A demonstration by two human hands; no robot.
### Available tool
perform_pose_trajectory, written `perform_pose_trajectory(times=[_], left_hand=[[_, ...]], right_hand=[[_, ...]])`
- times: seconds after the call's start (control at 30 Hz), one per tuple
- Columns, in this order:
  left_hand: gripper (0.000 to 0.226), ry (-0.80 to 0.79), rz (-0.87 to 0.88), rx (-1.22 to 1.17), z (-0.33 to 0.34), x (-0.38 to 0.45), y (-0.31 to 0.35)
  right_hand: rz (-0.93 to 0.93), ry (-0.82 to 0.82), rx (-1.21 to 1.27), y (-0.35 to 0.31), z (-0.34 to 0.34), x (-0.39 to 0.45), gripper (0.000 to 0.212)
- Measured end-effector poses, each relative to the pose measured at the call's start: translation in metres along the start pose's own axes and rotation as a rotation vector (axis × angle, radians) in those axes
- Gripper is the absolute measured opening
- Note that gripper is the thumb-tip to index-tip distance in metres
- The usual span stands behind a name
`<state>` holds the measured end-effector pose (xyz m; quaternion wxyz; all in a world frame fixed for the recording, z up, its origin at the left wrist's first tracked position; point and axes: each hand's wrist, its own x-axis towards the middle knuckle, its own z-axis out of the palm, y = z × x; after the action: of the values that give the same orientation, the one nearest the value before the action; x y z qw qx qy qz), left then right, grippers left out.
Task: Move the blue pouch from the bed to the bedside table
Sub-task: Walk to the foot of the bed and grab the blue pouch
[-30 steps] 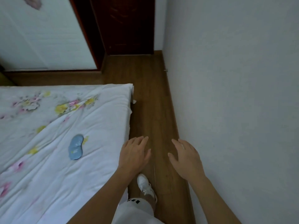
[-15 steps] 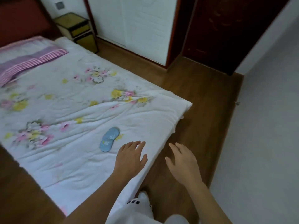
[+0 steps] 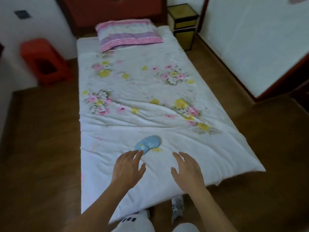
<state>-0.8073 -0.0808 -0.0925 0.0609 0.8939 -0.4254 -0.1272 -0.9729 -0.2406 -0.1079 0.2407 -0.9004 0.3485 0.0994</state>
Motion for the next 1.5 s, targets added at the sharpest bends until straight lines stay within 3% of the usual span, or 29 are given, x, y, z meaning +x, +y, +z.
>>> perform_pose_trajectory(times=[0.2,0.4,0.7,1.0,1.3,1.43,1.5], left_hand=[[0.05,0.027,-0.226,-0.003,0.006,0.028,0.005],[0.05,0.006,-0.323,-0.028,0.044,0.047,-0.003],[0.052,-0.025,-0.371,-0.135,0.172,0.065,-0.057],[0.055,-0.012,-0.407,-0.249,0.278,0.097,-0.098],[0.061,-0.057,-0.419,-0.234,0.333,0.113,-0.115],[0.063,-0.063,-0.422,-0.247,0.338,0.11,-0.114],[0.063,-0.064,-0.423,-0.249,0.34,0.11,-0.114]], right_hand=[[-0.22,-0.126,-0.074,0.015,-0.015,0.08,0.058],[-0.376,-0.187,-0.172,0.015,0.011,0.148,0.057],[-0.612,-0.183,-0.291,0.014,0.131,0.246,0.051],[-0.794,-0.25,-0.497,0.001,0.249,0.308,0.073],[-0.805,-0.169,-0.524,0.007,0.296,0.334,0.07],[-0.902,0.066,-0.497,0.008,0.308,0.341,0.042],[-0.944,0.154,-0.515,0.006,0.311,0.346,0.038]])
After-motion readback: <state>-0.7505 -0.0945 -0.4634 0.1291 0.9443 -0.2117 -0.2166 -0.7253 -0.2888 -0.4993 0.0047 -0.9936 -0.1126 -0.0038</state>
